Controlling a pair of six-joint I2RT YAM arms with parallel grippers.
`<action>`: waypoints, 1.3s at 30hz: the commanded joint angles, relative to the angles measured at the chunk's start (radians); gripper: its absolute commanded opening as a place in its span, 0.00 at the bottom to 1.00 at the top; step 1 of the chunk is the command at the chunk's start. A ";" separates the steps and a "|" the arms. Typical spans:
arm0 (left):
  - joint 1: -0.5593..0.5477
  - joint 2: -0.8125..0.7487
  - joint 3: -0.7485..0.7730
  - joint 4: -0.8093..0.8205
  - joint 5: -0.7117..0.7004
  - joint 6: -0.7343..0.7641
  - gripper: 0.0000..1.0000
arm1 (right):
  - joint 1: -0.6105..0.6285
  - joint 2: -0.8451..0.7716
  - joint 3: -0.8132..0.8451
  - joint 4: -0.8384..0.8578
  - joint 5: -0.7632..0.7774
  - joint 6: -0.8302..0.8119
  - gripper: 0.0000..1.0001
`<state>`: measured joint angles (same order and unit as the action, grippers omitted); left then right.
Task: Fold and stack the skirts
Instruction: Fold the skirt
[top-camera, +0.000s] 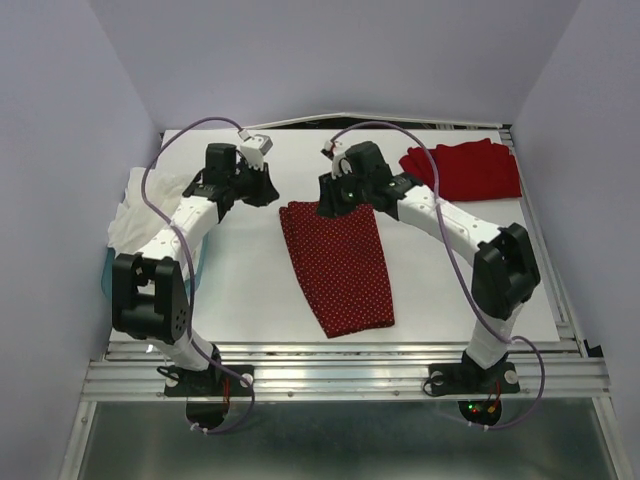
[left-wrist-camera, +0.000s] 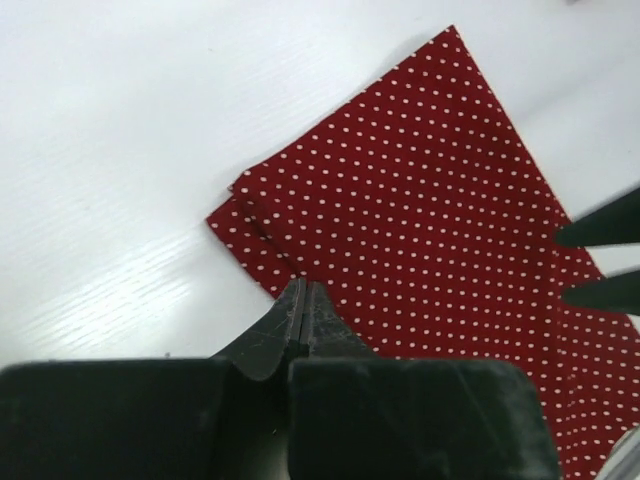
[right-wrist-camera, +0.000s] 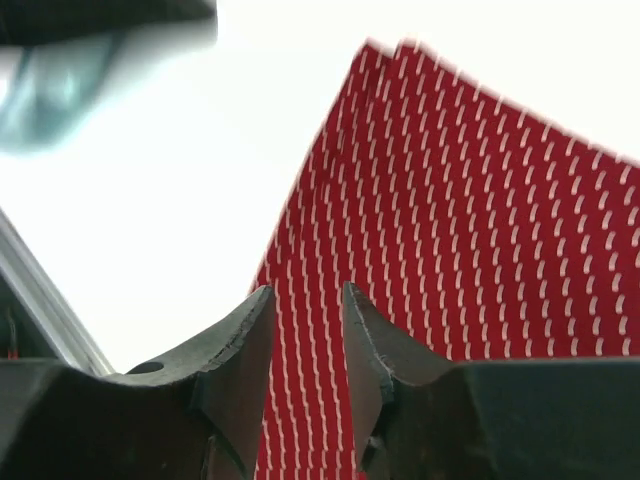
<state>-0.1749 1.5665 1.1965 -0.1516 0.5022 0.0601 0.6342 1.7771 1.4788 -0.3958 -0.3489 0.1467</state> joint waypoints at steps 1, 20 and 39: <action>-0.008 0.038 -0.069 0.069 0.071 -0.163 0.00 | -0.004 0.129 0.154 0.106 0.114 0.171 0.38; 0.032 0.314 -0.129 0.234 0.190 -0.298 0.00 | 0.035 0.450 0.390 0.137 0.183 0.271 0.45; 0.052 0.379 -0.126 0.247 0.206 -0.301 0.00 | 0.094 0.585 0.501 0.101 0.260 0.261 0.42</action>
<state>-0.1272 1.9366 1.0683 0.0795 0.7078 -0.2459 0.7212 2.3528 1.9018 -0.3092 -0.1299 0.4149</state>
